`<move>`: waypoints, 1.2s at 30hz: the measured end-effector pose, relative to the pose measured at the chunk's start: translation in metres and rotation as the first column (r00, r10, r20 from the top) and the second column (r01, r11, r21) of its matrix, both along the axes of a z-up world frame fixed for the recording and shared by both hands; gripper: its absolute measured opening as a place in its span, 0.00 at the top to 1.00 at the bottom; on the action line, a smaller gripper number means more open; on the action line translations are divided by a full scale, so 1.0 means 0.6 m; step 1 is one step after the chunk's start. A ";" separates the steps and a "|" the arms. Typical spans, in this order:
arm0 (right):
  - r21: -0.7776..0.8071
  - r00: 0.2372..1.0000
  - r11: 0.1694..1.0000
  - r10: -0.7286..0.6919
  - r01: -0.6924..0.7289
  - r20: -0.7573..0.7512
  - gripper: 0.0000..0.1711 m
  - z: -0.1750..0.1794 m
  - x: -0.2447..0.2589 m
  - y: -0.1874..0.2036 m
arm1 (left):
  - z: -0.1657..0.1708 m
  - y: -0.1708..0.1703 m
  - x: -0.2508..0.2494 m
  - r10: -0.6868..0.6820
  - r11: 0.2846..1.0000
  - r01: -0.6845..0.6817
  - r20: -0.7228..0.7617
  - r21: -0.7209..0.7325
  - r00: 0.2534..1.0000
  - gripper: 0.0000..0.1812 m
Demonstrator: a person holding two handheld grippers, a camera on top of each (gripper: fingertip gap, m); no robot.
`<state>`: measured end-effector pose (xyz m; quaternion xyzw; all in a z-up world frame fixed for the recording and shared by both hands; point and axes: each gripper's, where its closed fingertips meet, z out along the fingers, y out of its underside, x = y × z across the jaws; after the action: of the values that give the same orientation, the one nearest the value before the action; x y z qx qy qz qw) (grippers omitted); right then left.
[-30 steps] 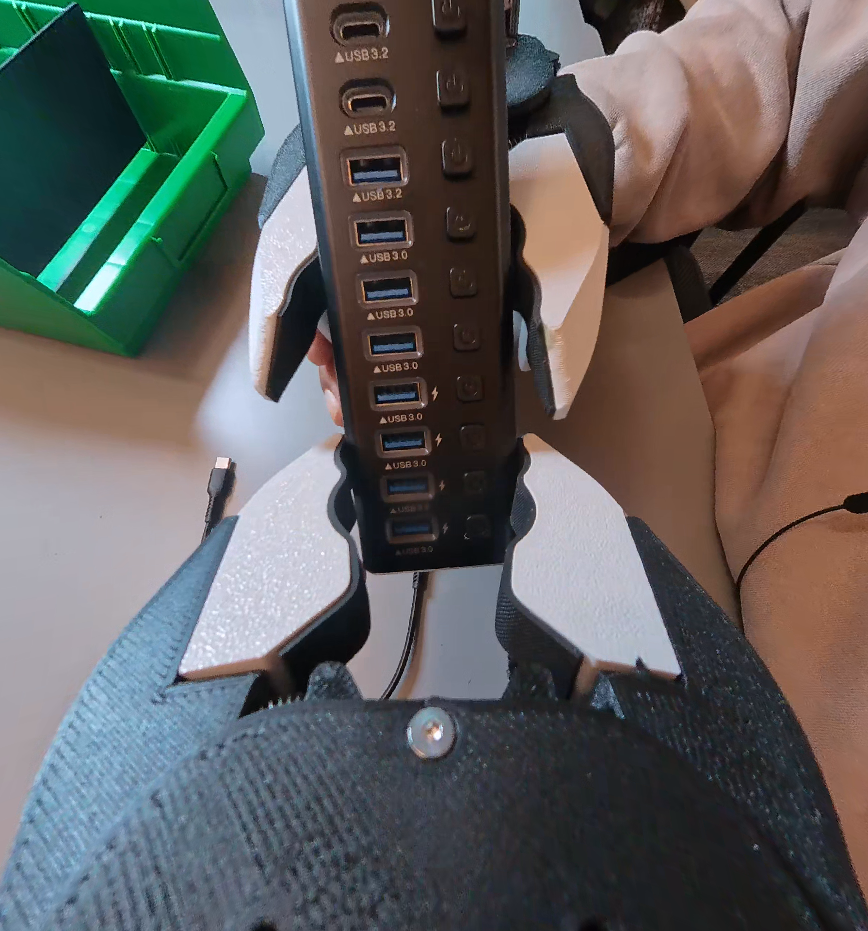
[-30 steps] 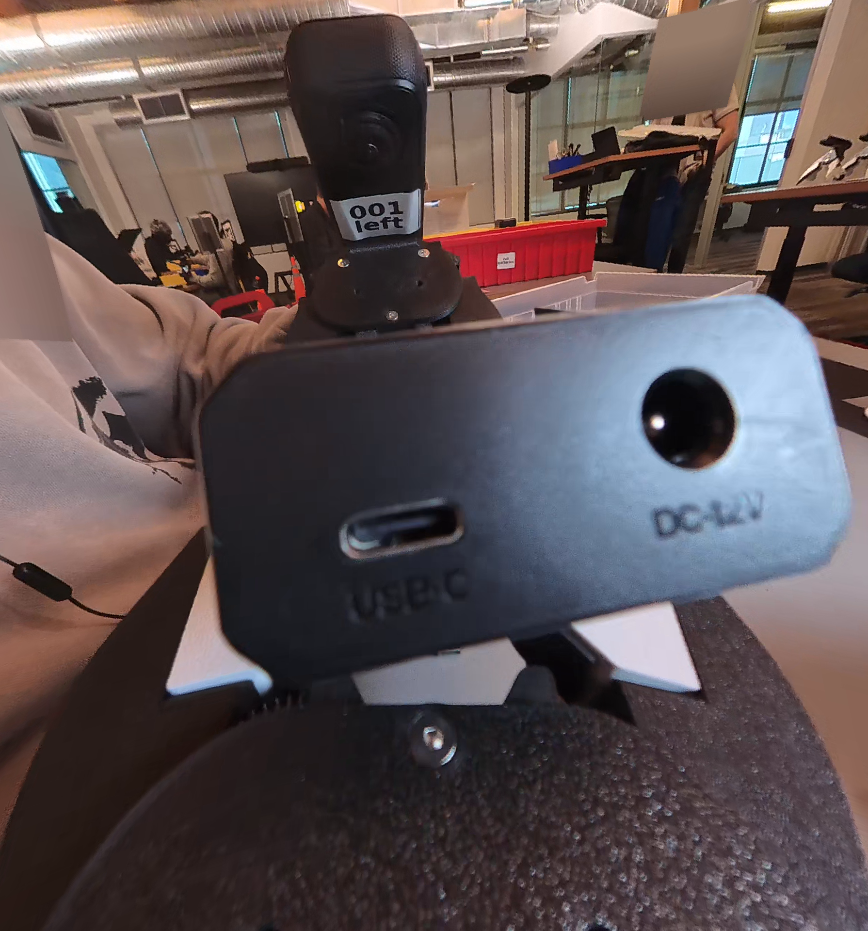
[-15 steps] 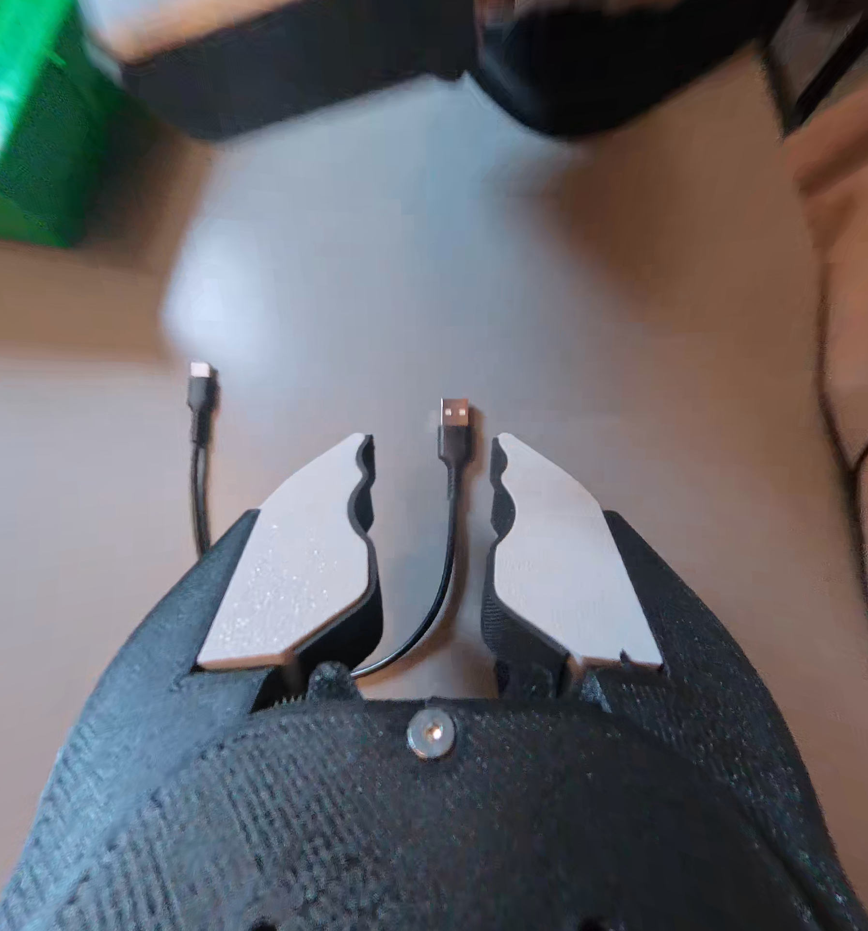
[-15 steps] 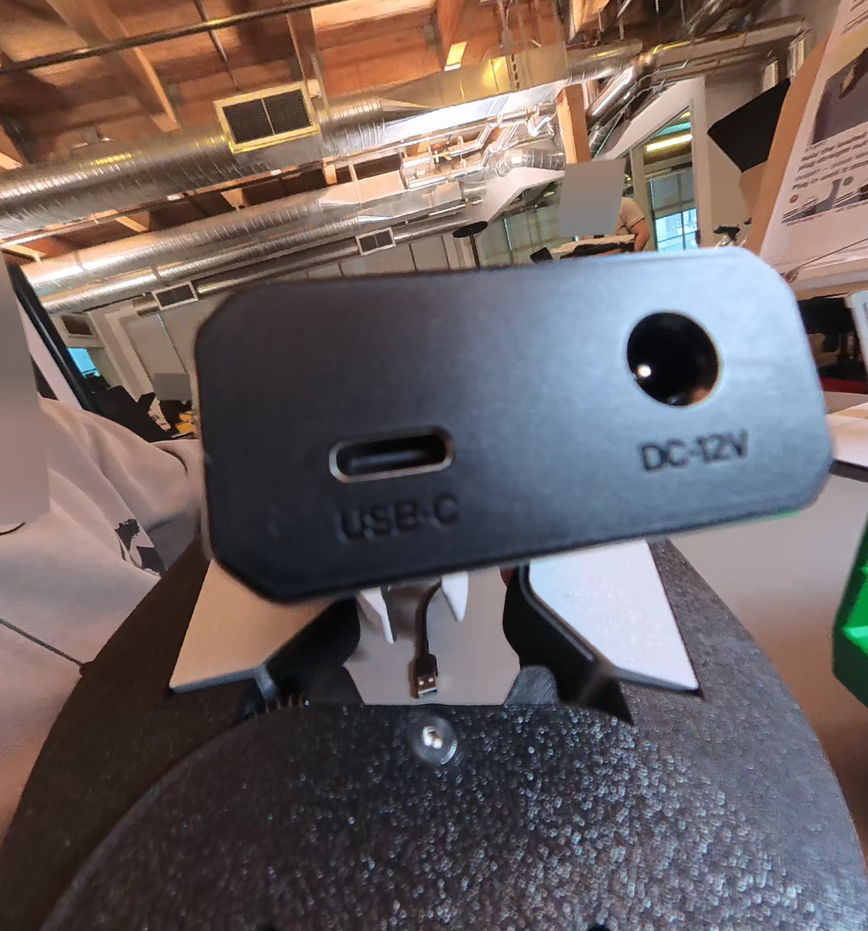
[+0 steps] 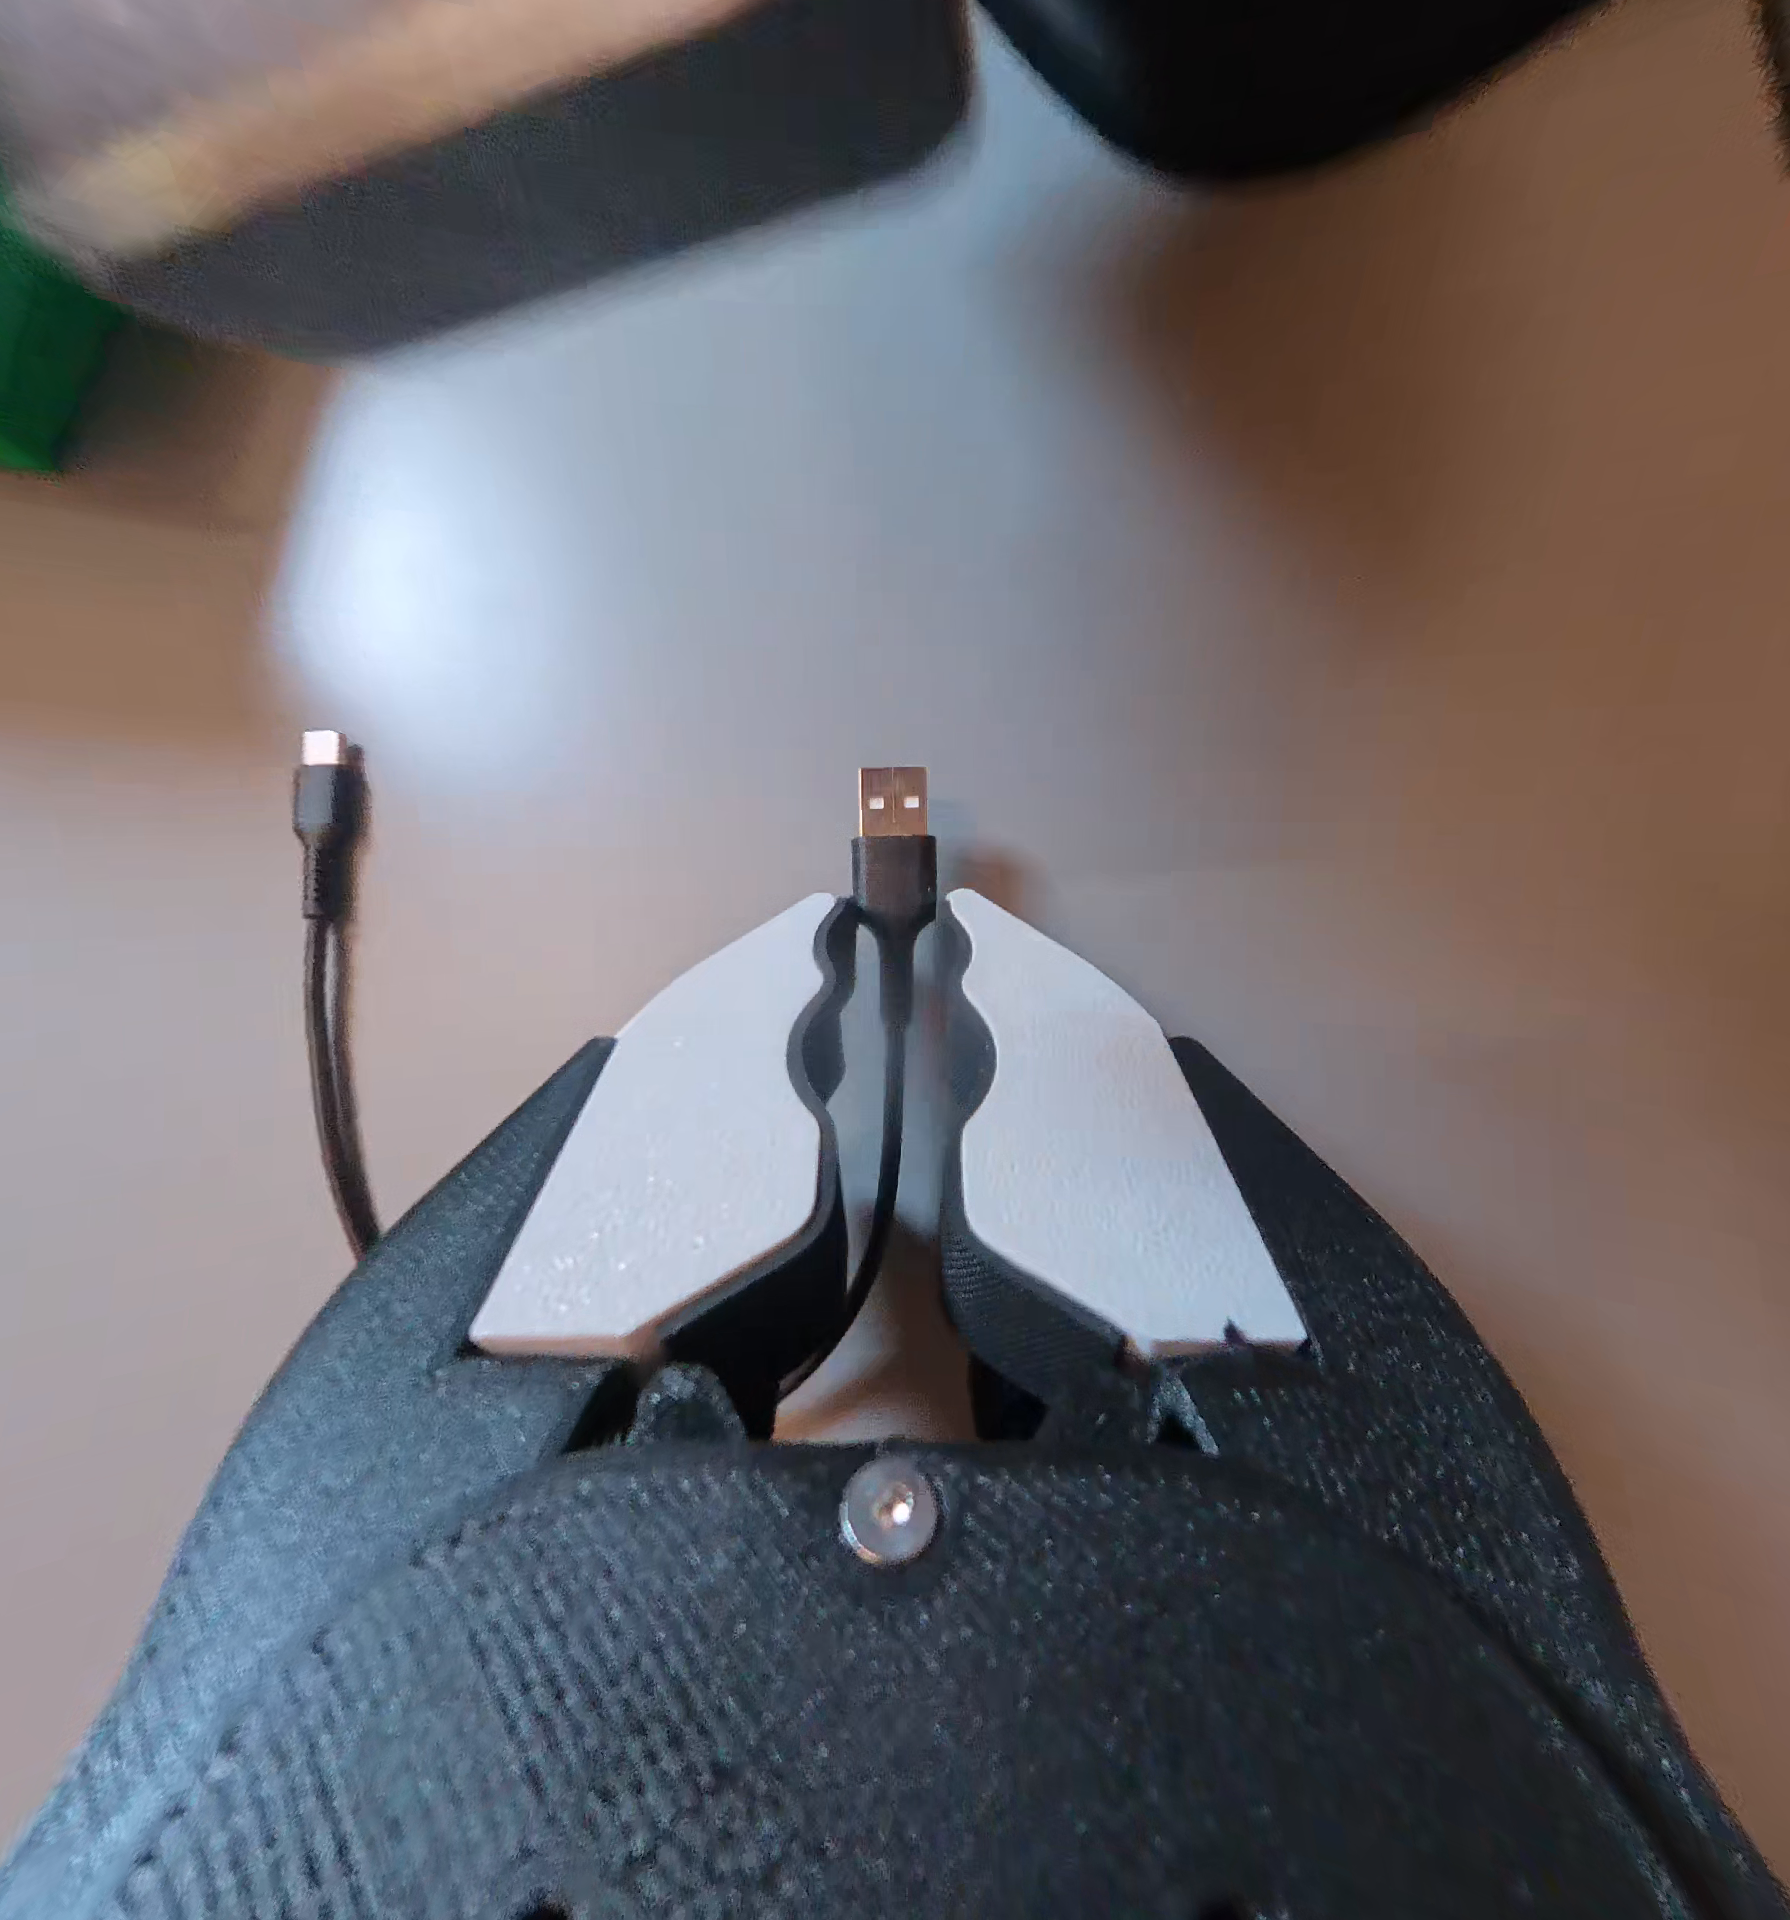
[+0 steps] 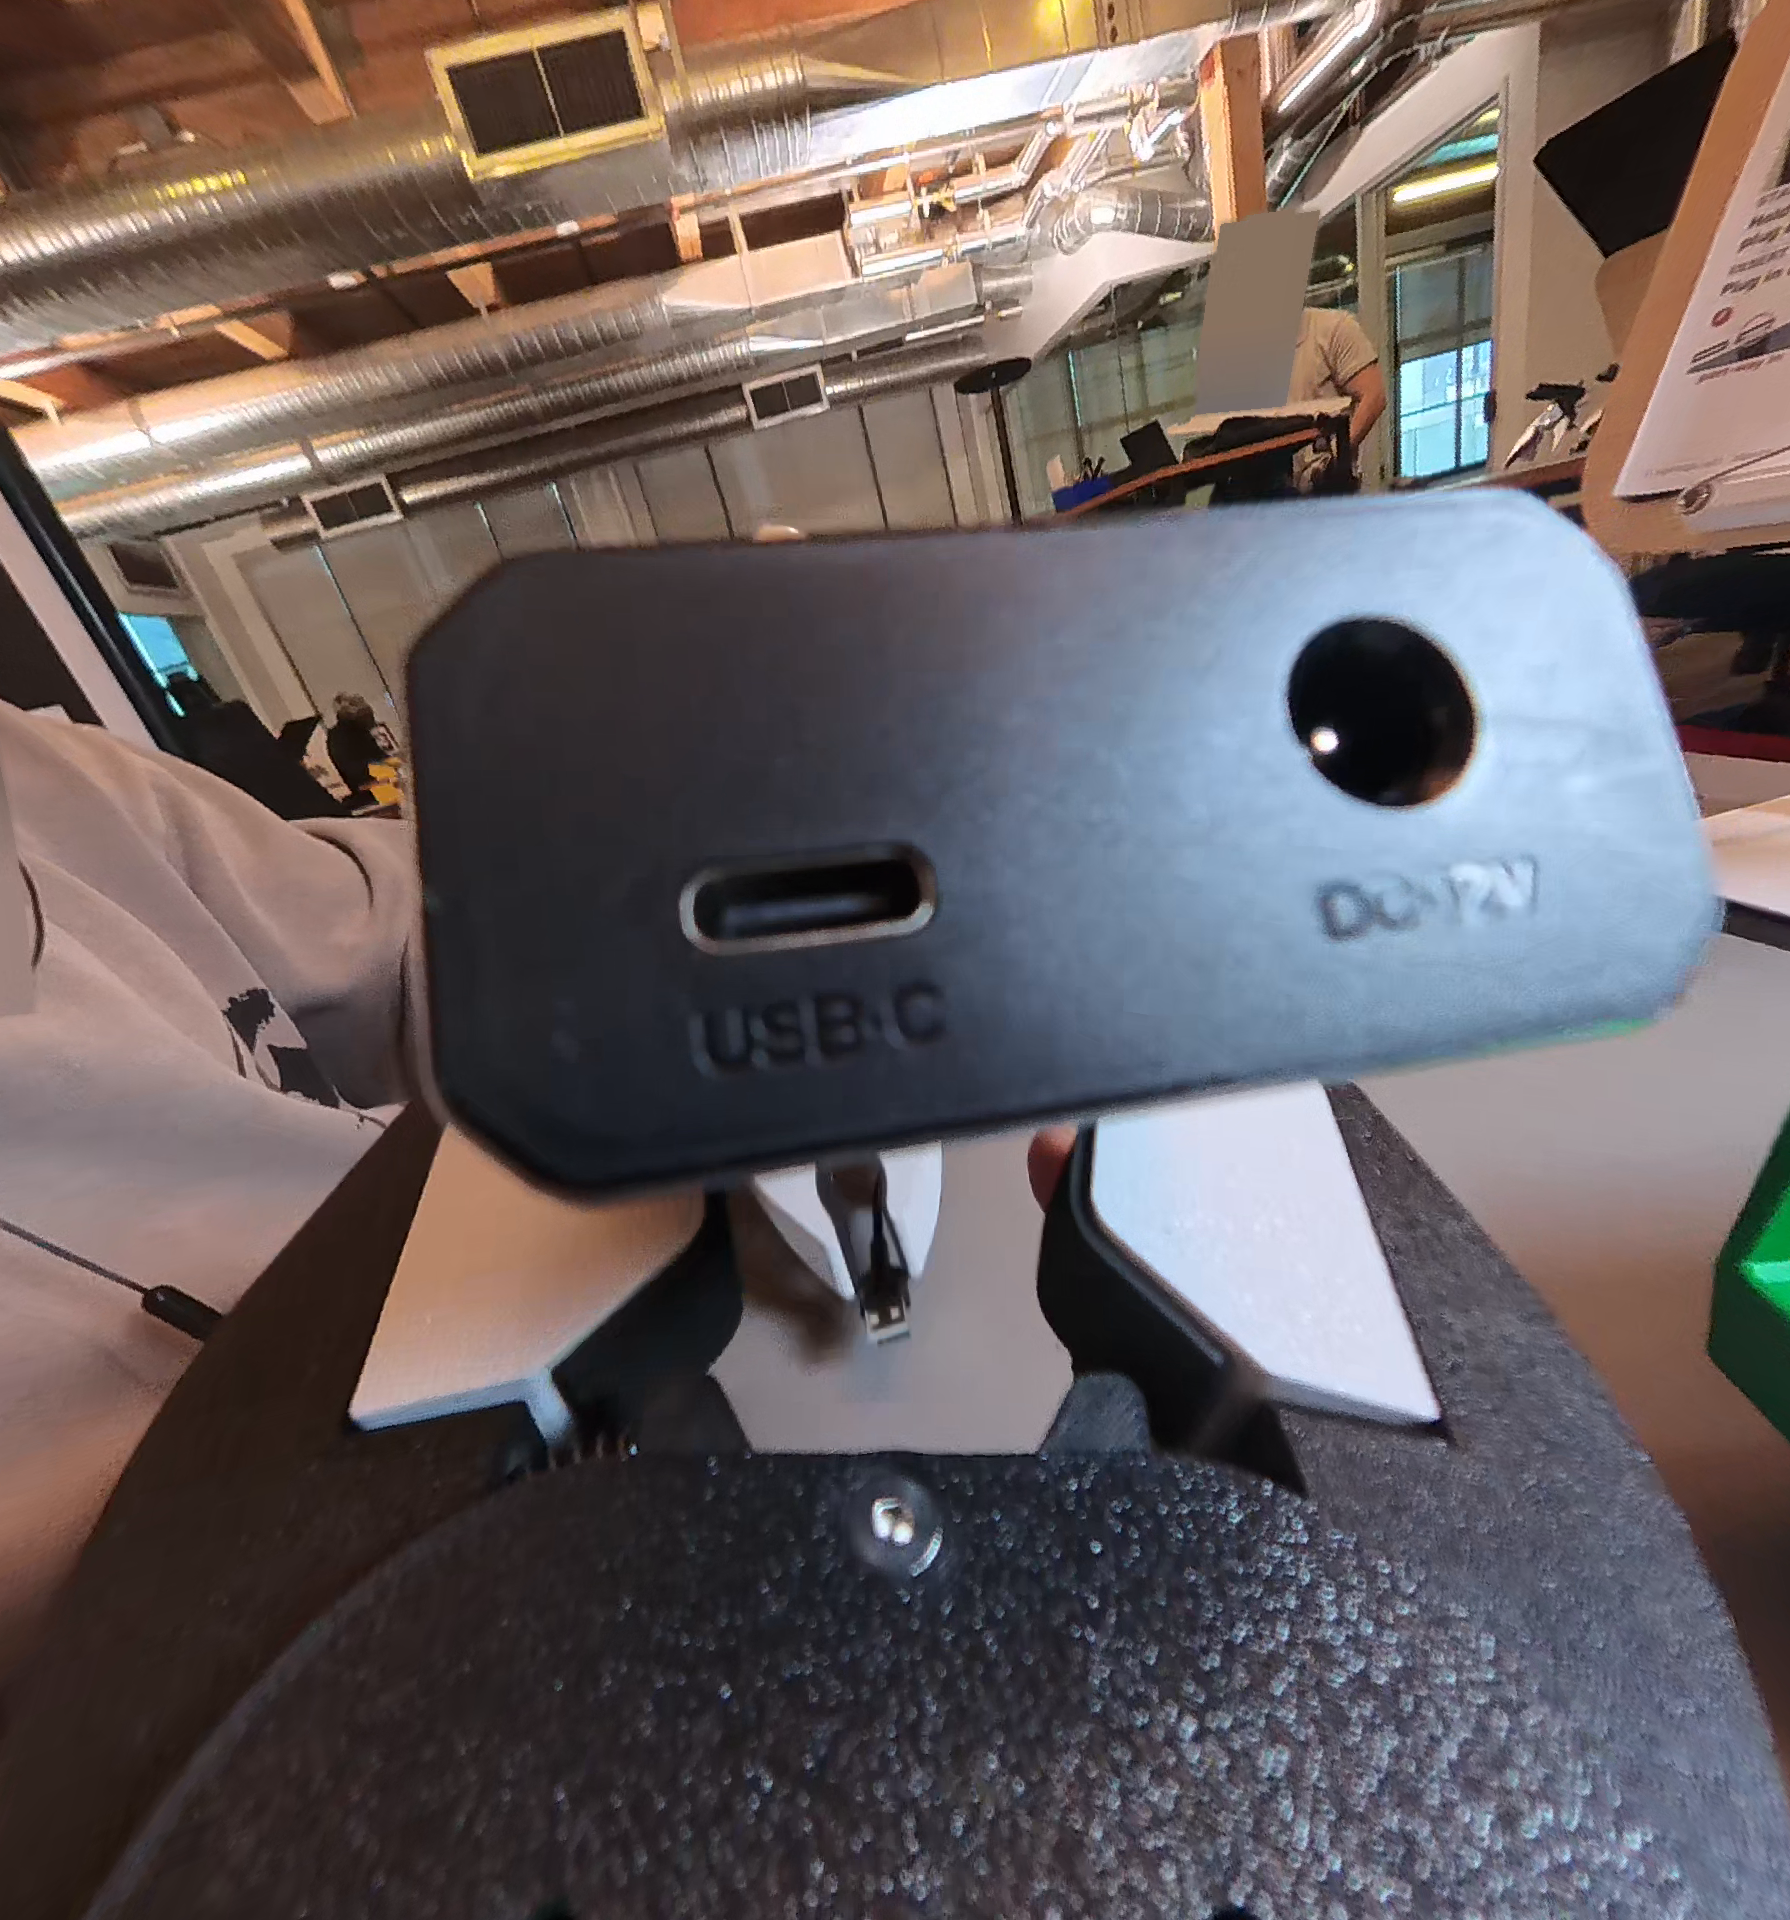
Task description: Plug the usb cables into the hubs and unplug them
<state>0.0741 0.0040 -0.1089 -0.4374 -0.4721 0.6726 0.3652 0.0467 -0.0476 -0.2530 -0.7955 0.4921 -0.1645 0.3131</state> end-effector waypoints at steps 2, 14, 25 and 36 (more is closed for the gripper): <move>0.031 1.000 1.000 0.003 -0.003 0.011 0.58 -0.003 0.000 -0.004 | 0.041 0.010 -0.006 0.047 0.999 -0.046 0.113 -0.009 0.992 0.92; 0.381 0.984 0.924 -0.051 -0.018 0.171 0.58 -0.061 -0.036 -0.048 | 0.197 0.021 0.008 -0.015 0.995 0.009 0.060 0.095 0.998 0.92; 0.658 0.902 0.753 -0.276 -0.012 0.332 0.59 -0.126 -0.055 -0.033 | 0.156 0.040 0.011 -0.033 0.997 0.040 -0.117 0.062 0.993 0.92; 0.819 0.802 0.570 -0.453 -0.074 0.388 0.58 -0.153 -0.058 -0.016 | 0.138 0.041 -0.011 -0.004 0.994 0.037 -0.319 0.099 0.948 0.92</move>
<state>0.0392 -0.0058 -0.2007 -0.4521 -0.7546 0.1803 0.4400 0.0401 -0.0228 -0.1701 -0.7890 0.5522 -0.0115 0.2691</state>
